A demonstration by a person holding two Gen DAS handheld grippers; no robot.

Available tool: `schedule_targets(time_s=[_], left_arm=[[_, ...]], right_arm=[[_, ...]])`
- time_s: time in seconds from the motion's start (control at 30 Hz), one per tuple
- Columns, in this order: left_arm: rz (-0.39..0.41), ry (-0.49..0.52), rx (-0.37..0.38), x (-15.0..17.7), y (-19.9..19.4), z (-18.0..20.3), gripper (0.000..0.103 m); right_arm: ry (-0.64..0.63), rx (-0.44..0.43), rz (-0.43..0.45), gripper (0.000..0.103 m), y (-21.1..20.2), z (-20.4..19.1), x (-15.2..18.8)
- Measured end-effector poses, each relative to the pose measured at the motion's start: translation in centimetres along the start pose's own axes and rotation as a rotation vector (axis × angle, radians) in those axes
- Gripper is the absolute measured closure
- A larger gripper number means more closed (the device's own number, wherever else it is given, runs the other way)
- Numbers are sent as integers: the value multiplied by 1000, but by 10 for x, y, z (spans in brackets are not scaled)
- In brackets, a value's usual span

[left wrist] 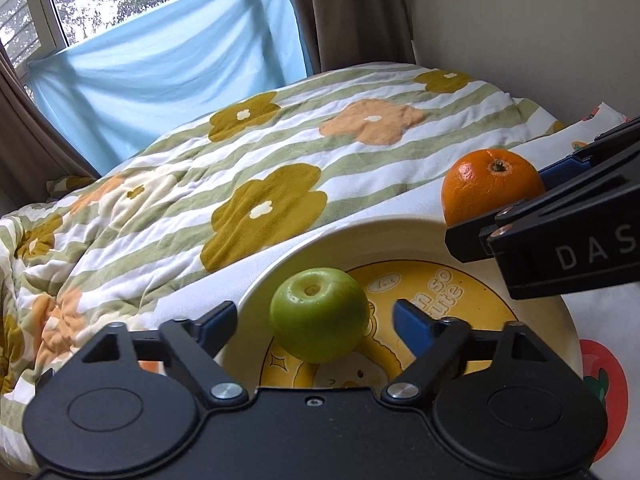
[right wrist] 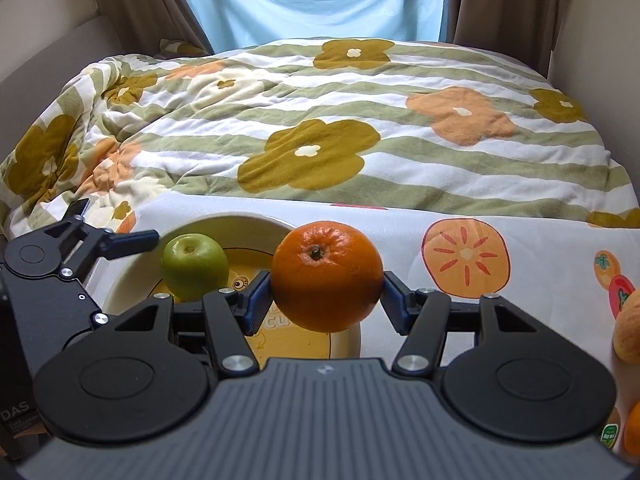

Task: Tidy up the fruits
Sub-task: 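Lower the large orange into the bowl beside the apple and open the right gripper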

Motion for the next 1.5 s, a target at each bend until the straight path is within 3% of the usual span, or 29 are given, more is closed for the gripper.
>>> schedule_targets(time_s=[0.5,0.83,0.9,0.93,0.97,1.0,1.07,1.5], left_arm=[[-54,-91,-32,35,-36,-21,9],[-67,-135,-58,47,-44,-29,9],[-67,-135,-59,47,-44,-30,9],[-68,-136,-58,48,-45,-30,9],[-68,-136,-59,48,-46,-29,9],[-68,-136,-60,49,-46,-29,9],[-70,-140,-63,50,-49,-29,9],[-52,-192,-104,41,-77,-30,8]], right_arm=[[-243,-60,1,30,18,-30,17],[-304,-79,7,29,30,-38,24],[-314,-78,8,27,31,-40,26],[-323,-77,21,21,30,-41,26],[-337,-73,41,5,26,-43,25],[-351,-54,68,0,22,-44,24],[-365,-30,116,0,15,-45,22],[-283,-57,123,0,-25,-37,19]])
Point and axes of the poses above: each gripper's, at about its wrist camera, not at the fingertips, and y roughly the way its jaws point, z to its right, x to its underside, the point moved 8 cm from there along y, roughly the way its jaws point, and after that the axes turned 2 degrees about y, right-handed, at the moved point
